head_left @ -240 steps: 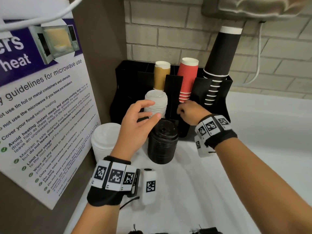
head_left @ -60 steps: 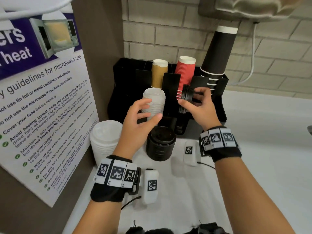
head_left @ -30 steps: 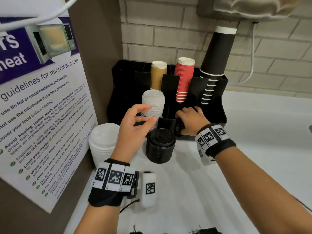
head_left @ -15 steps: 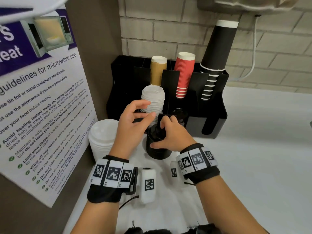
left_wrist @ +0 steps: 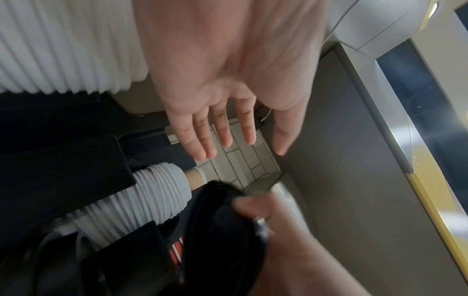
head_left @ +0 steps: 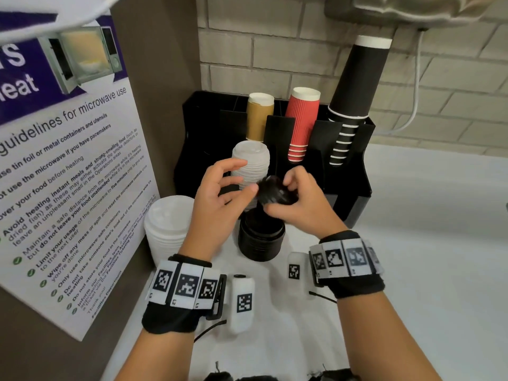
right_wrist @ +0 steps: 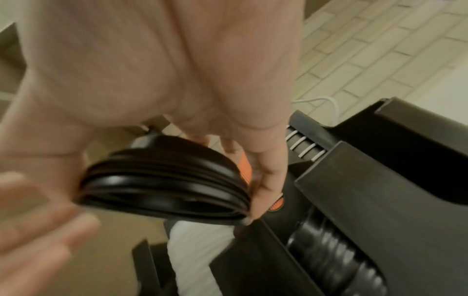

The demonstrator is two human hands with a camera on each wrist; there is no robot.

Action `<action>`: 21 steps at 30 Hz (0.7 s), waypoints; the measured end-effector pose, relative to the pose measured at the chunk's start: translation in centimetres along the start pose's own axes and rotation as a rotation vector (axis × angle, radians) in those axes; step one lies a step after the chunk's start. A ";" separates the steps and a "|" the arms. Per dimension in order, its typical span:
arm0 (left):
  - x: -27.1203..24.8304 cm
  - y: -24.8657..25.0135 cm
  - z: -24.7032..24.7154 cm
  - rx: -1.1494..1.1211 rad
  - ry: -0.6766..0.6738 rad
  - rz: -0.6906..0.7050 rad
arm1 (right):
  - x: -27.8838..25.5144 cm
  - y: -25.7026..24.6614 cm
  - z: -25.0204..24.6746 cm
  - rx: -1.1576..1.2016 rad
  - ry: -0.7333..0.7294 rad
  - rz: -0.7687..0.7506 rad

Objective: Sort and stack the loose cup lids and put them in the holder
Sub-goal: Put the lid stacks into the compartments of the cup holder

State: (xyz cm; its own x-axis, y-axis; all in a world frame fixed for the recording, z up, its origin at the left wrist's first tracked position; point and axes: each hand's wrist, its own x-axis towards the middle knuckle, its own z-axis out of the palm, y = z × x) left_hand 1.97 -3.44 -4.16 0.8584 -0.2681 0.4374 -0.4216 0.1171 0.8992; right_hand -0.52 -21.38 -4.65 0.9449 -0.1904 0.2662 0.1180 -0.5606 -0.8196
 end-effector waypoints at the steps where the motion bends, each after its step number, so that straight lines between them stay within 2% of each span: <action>1: -0.1 -0.2 0.1 0.000 -0.057 -0.033 | 0.0 -0.4 -0.5 0.127 0.011 0.001; 4: -0.4 -0.9 0.7 -0.083 -0.230 -0.115 | -0.5 -1.7 -1.2 0.455 -0.068 0.019; 6: -0.4 -1.5 1.1 -0.106 -0.266 -0.101 | -0.7 -2.2 -1.2 0.540 -0.146 0.022; 13: -0.2 -1.7 0.7 -0.101 -0.217 -0.029 | -1.3 -2.5 -2.3 0.562 -0.382 0.034; 21: -0.3 -1.1 1.1 -0.084 -0.254 -0.044 | -1.2 -2.3 -3.1 0.578 -0.342 0.011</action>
State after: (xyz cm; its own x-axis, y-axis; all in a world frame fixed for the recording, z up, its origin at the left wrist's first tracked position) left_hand 1.87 -4.55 -5.29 0.7698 -0.5050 0.3903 -0.3505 0.1764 0.9198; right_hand -2.87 -22.35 -1.55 0.9794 0.1253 0.1582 0.1620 -0.0205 -0.9866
